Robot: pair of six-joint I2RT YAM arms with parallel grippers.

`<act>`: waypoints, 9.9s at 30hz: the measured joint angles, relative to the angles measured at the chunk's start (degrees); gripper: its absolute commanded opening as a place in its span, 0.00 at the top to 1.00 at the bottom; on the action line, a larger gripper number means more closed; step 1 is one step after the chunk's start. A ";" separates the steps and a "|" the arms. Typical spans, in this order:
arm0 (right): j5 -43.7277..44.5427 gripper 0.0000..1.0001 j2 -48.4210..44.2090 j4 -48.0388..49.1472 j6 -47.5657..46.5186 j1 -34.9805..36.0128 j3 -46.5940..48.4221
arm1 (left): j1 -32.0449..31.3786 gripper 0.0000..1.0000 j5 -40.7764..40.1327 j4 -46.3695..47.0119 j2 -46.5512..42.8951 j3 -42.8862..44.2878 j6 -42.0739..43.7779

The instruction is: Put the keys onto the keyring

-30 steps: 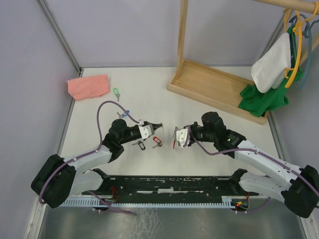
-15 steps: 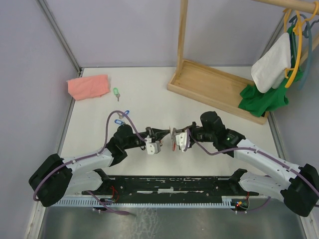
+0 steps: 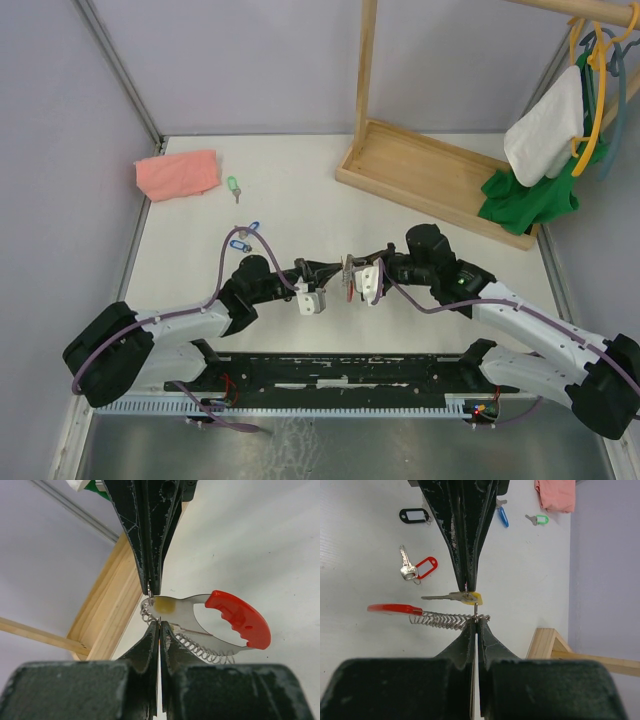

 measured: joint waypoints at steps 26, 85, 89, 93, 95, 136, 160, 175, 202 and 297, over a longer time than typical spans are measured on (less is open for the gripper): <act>-1.25 0.99 0.00 0.00 0.02 0.00 -0.33 | -0.39 0.97 0.07 3.87 0.00 -0.85 -0.02; -2.62 0.99 0.44 -0.94 0.00 -0.42 -0.33 | -1.03 0.97 1.62 5.11 1.05 -0.85 -0.07; -2.93 0.99 0.79 -0.92 0.04 -0.59 -0.31 | -1.03 0.97 1.66 5.29 1.38 -0.85 -0.07; -3.50 0.99 1.33 -0.90 0.04 -0.63 -0.31 | -1.03 0.97 1.68 5.42 1.51 -0.85 -0.07; -3.96 0.99 1.60 -0.81 0.07 -0.61 -0.31 | -1.03 0.97 1.73 5.60 1.60 -0.85 -0.09; 1.90 0.99 2.91 -8.90 -10.38 3.37 2.49 | 1.55 0.97 7.34 -16.61 1.64 9.03 -13.88; -8.52 0.99 2.86 35.08 20.50 -3.06 -12.00 | 14.19 0.86 24.06 -0.20 8.57 10.62 -36.94; -12.15 0.99 4.70 47.78 31.10 -5.51 -12.66 | 14.80 0.58 17.07 5.35 1.07 1.07 -36.52; -17.53 0.99 4.83 42.25 29.38 -5.55 -11.91 | 14.23 0.62 20.26 28.74 4.94 -1.55 -36.70; -14.69 0.87 11.39 -11.61 7.61 -3.32 11.82 | 12.11 0.97 23.98 -26.29 1.77 16.76 -30.47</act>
